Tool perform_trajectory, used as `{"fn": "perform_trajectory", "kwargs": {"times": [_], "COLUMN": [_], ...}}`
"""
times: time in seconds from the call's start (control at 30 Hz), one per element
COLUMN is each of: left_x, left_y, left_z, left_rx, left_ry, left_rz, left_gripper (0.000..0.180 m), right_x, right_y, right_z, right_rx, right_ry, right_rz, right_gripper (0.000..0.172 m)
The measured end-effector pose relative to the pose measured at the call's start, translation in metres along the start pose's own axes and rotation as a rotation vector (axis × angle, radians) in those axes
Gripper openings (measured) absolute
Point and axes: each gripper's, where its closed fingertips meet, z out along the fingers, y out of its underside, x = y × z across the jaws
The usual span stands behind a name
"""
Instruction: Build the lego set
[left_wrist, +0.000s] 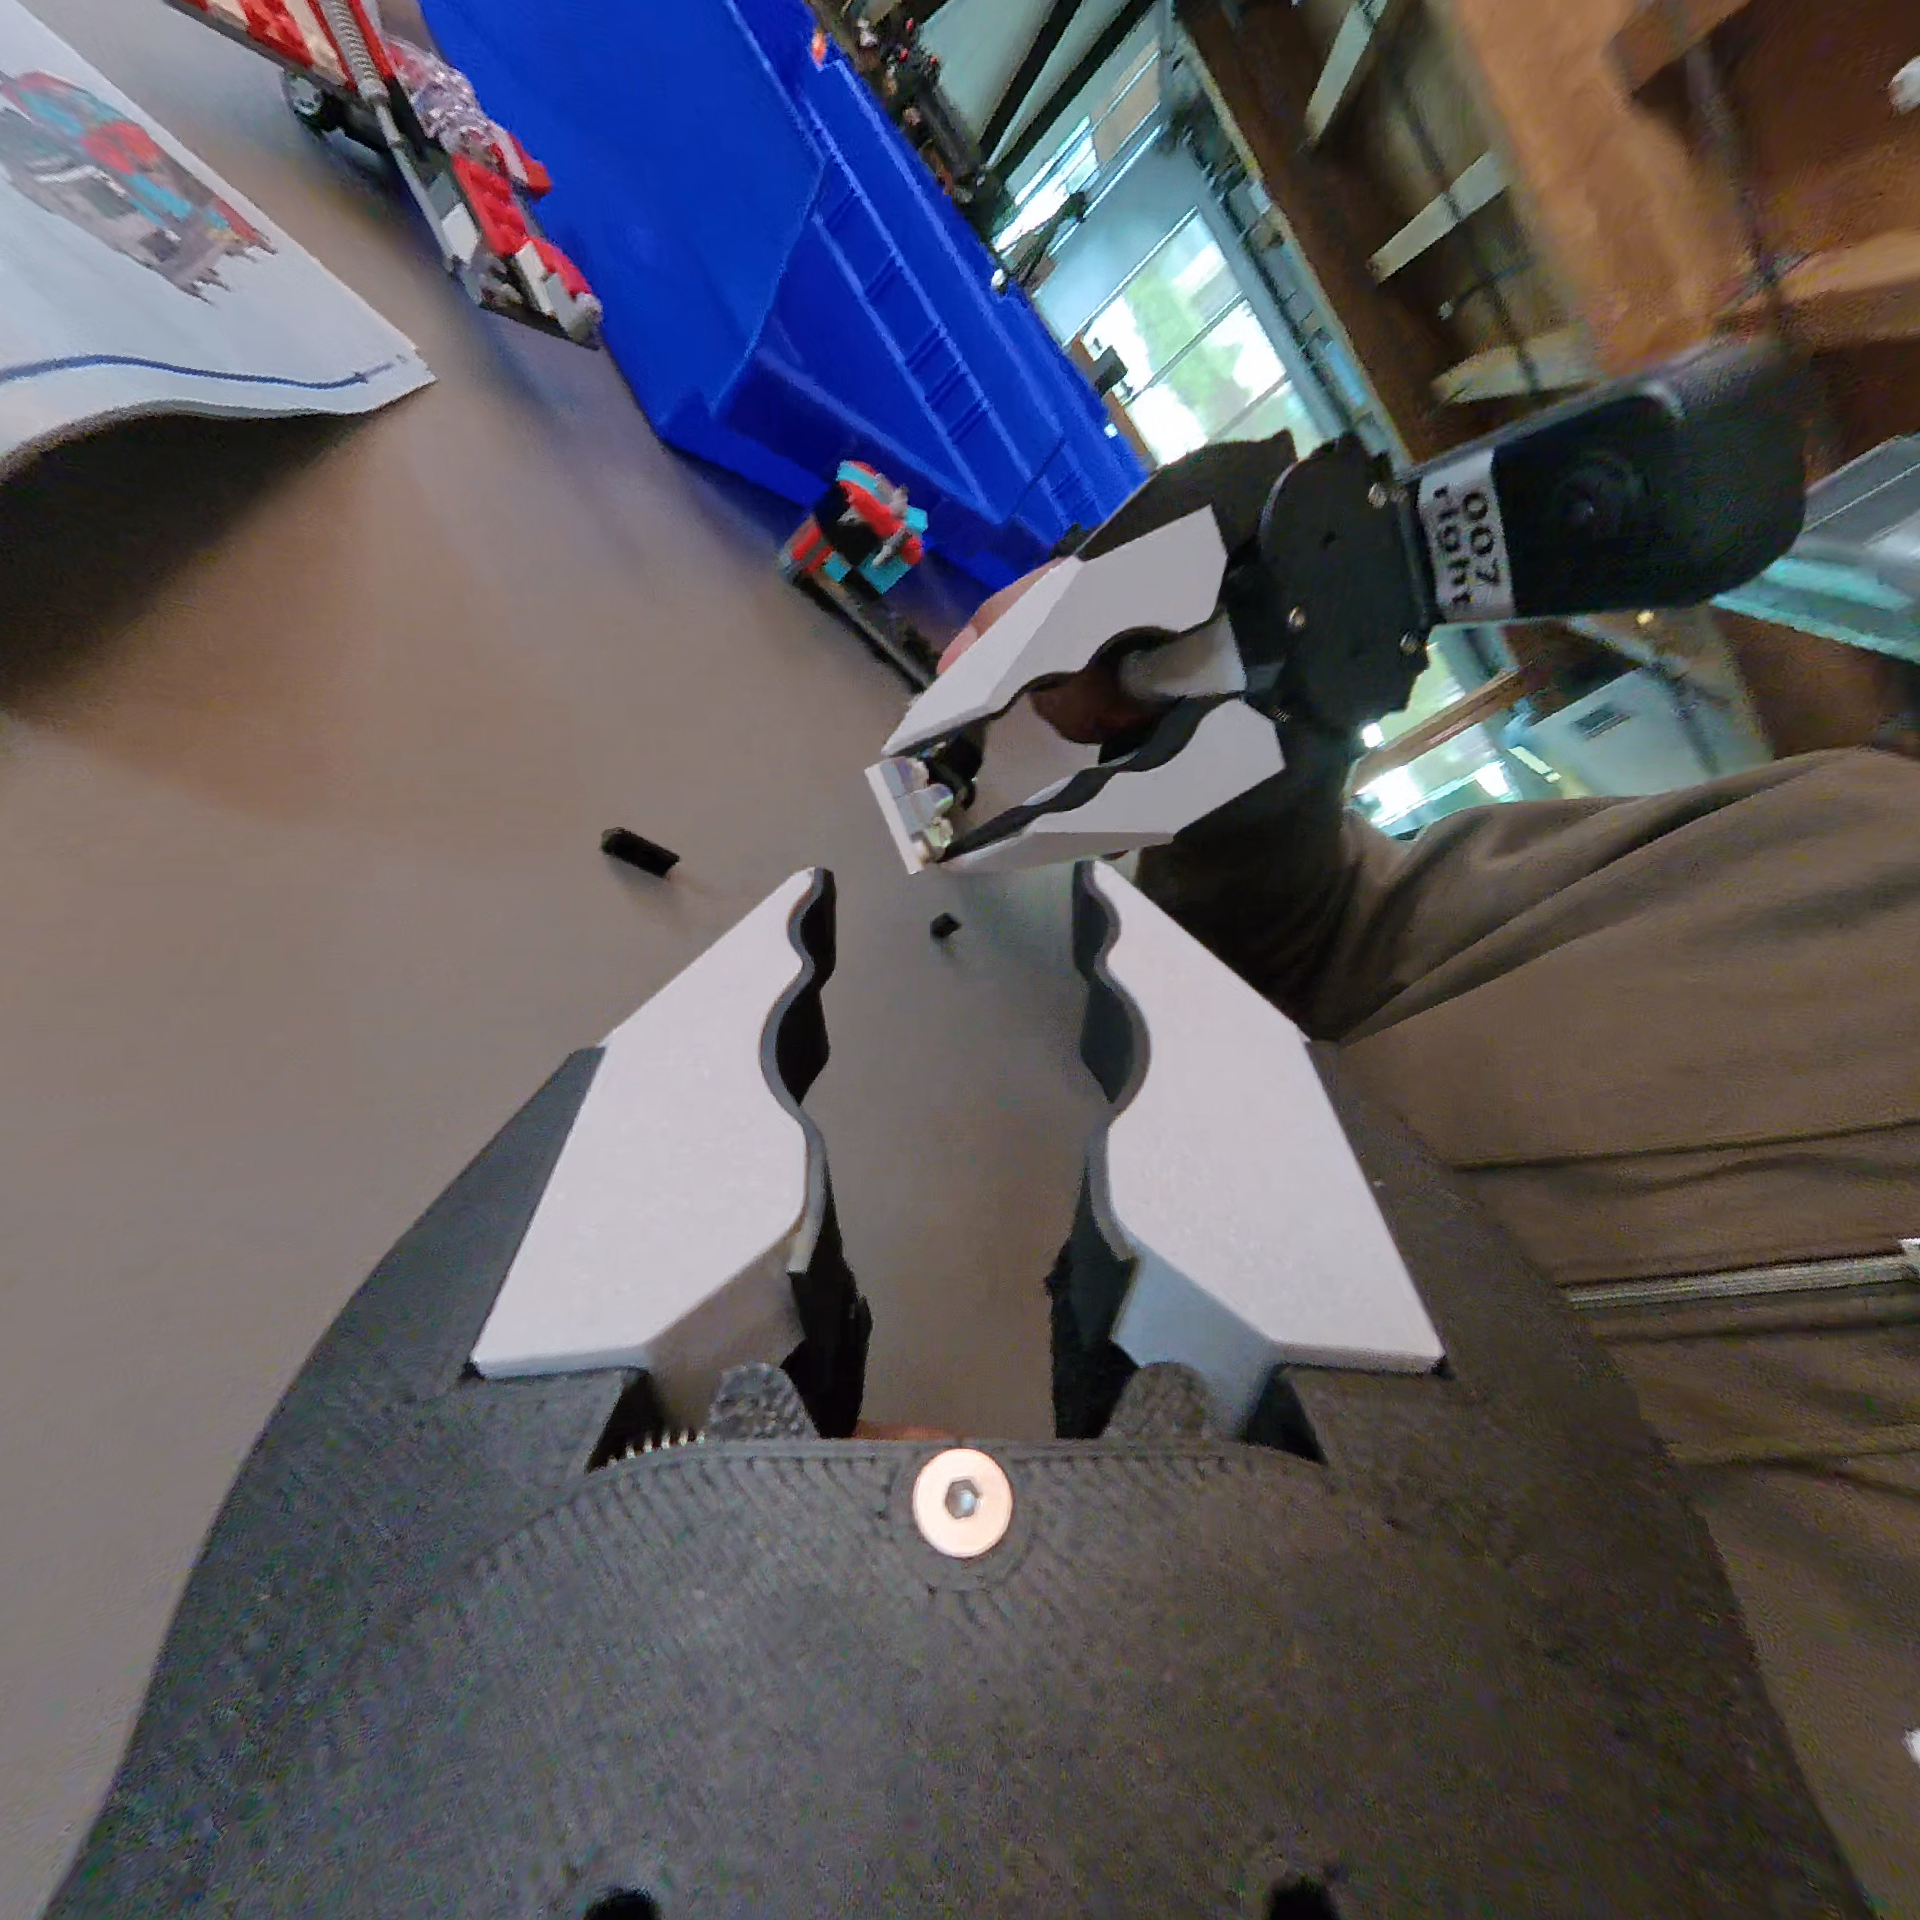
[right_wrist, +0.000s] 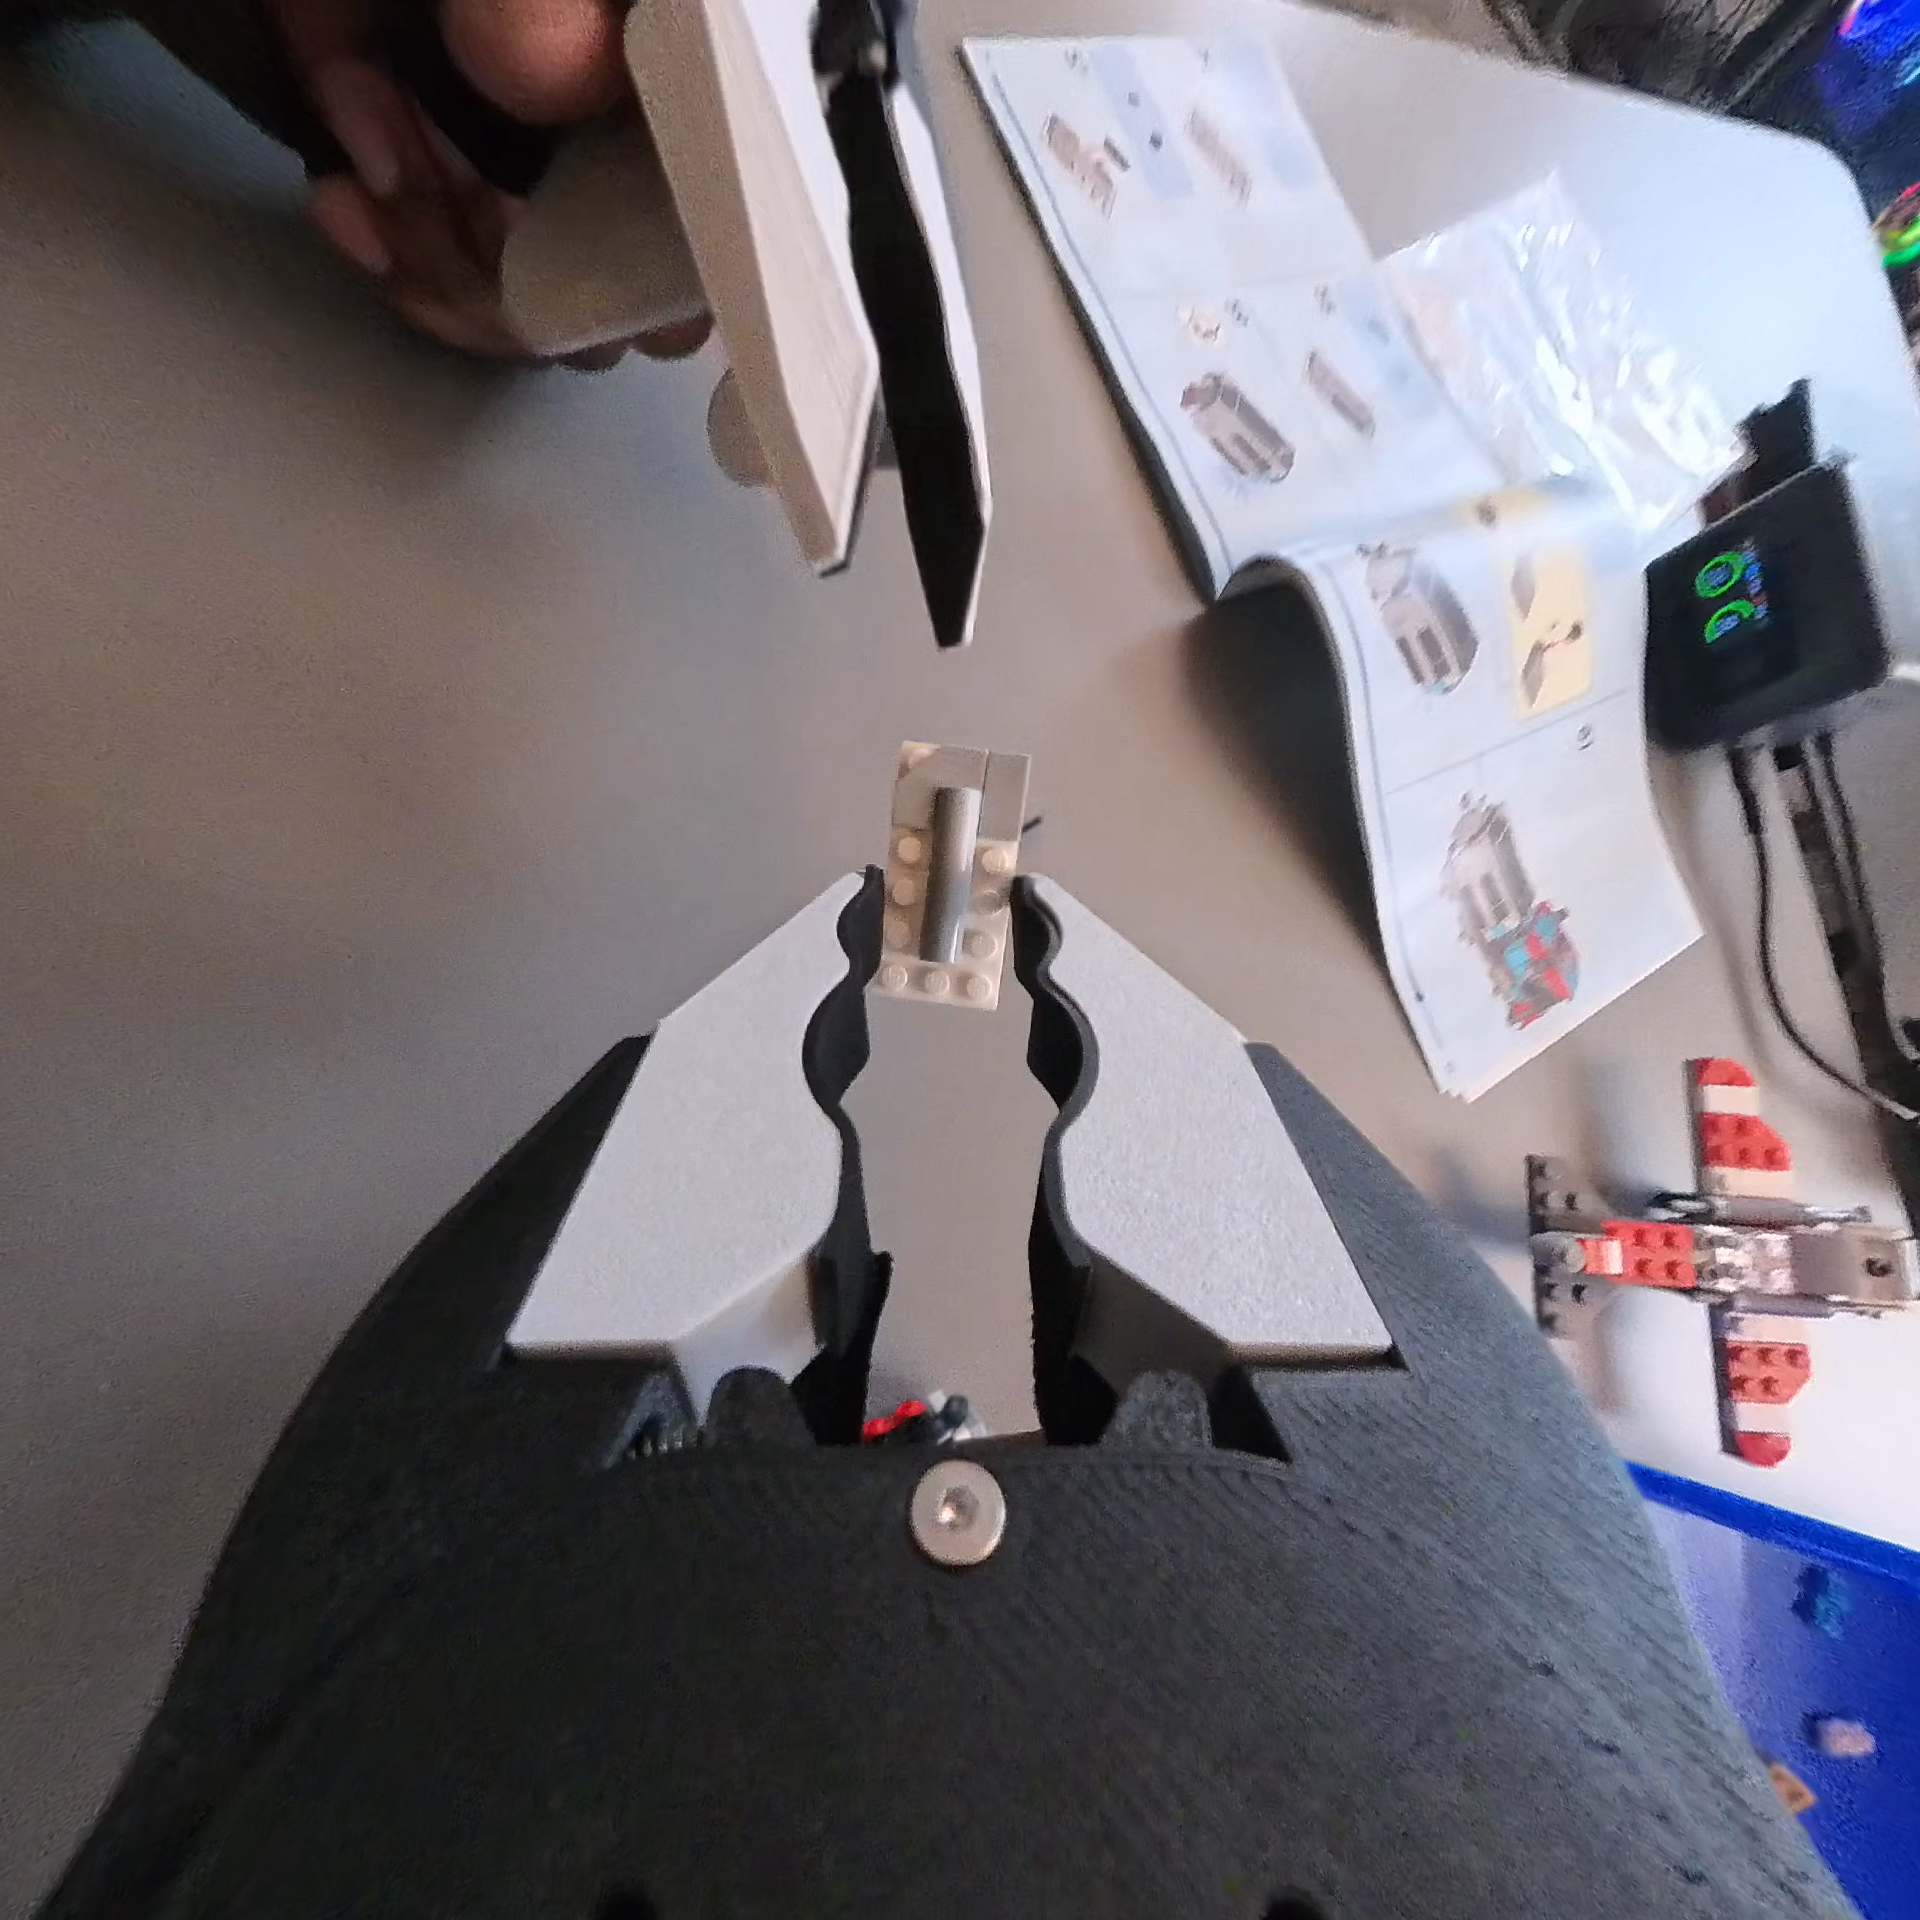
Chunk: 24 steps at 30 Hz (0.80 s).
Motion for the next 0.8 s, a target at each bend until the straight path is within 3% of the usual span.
{"fn": "perform_trajectory", "kwargs": {"times": [0.33, 0.47, 0.53, 0.8], "left_x": [0.011, 0.014, 0.013, 0.001], "left_y": [0.010, 0.010, 0.010, 0.006], "left_z": [0.014, 0.013, 0.011, -0.007], "left_rx": [-0.009, -0.004, 0.005, 0.102], "left_ry": [0.062, 0.074, 0.059, -0.005], "left_rz": [-0.087, -0.074, -0.060, -0.127], "left_gripper": [0.045, 0.022, 0.010, 0.010], "right_x": [-0.013, -0.017, -0.018, 0.000], "right_y": [-0.029, -0.037, -0.039, -0.025], "right_z": [0.002, 0.003, 0.003, -0.005], "right_rx": [0.070, 0.093, 0.105, 0.129], "right_ry": [0.030, 0.030, 0.027, -0.076], "right_rz": [-0.146, -0.167, -0.162, -0.050], "right_gripper": [0.026, 0.026, 0.026, 0.039]}}
